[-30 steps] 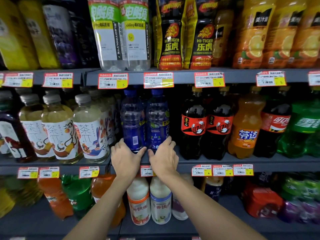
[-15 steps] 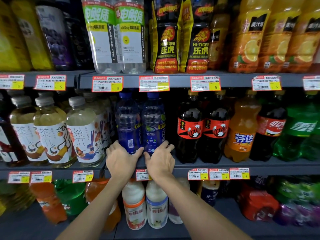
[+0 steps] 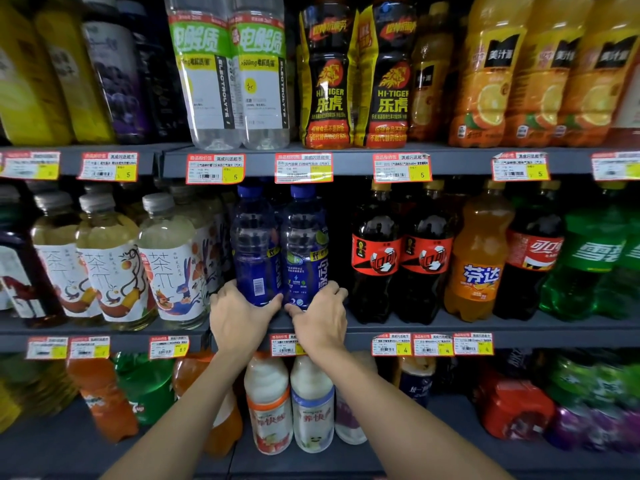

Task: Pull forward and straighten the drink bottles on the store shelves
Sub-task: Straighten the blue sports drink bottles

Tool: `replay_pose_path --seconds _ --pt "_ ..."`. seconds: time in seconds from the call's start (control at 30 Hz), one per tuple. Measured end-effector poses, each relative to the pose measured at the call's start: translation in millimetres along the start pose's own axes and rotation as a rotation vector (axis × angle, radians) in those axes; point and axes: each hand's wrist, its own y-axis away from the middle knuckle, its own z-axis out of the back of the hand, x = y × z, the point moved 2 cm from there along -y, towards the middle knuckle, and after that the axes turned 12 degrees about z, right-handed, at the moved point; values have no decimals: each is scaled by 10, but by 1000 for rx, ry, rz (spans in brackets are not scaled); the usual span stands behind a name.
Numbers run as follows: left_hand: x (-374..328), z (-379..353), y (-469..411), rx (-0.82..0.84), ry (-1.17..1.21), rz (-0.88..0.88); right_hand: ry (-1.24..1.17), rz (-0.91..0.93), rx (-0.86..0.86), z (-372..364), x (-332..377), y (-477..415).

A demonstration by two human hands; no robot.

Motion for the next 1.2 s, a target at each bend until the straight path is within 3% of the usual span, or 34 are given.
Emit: replay_pose_path --seconds 0.3,0.53,0.7,0.87,1.0,1.2 --pt "121 125 65 161 165 -126 -53 107 65 134 -169 41" --pt "111 90 71 115 89 -129 -99 164 71 115 -197 85" --pt "156 188 6 287 242 -162 -146 170 55 102 -223 106" --pt "219 240 -94 413 182 -182 -132 153 33 135 -217 123" --pt "265 254 -77 360 82 -274 -45 152 29 167 -218 148" --pt "286 235 -198 388 -25 -231 23 244 224 257 -284 21"
